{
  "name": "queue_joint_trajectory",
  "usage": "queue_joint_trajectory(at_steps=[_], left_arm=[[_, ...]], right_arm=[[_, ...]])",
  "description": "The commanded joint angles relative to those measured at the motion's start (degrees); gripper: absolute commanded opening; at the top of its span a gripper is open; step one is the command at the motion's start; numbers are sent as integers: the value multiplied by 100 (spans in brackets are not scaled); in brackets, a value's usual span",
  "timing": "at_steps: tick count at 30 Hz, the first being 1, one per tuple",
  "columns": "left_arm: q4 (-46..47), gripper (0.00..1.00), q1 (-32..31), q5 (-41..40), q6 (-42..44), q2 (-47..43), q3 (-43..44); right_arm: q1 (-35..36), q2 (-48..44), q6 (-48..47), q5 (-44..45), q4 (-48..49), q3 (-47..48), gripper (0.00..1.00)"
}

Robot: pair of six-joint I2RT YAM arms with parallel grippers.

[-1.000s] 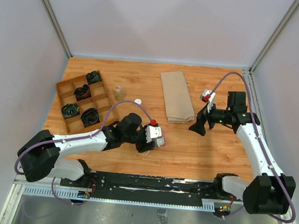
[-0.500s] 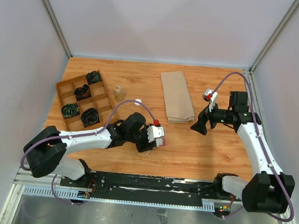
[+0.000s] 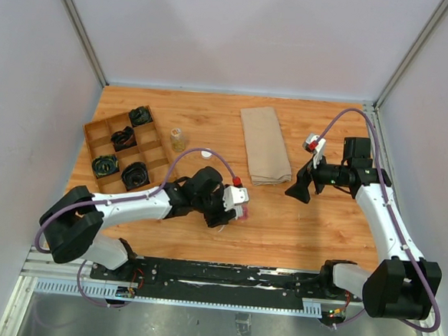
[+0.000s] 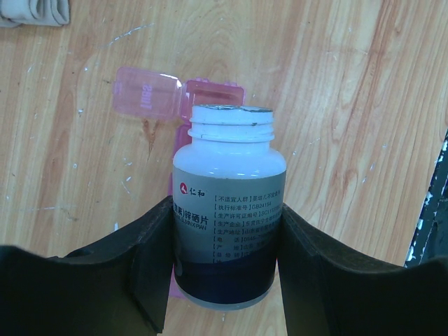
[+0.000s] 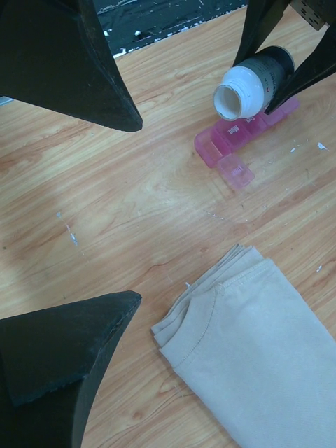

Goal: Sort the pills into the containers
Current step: Pour the pill into the pill container.

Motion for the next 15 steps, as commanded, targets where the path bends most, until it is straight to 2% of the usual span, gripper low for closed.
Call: queue_joint_trajectory(at_steps=[1,15], left_arm=[[-168,0,-9,-89,-63,65,201],[-333,0,-14,-139,129,184,337]], right_arm=[[-141,-22,-81,-139,-137,50,99],[-161,36,-117,-202,-208,73,99]])
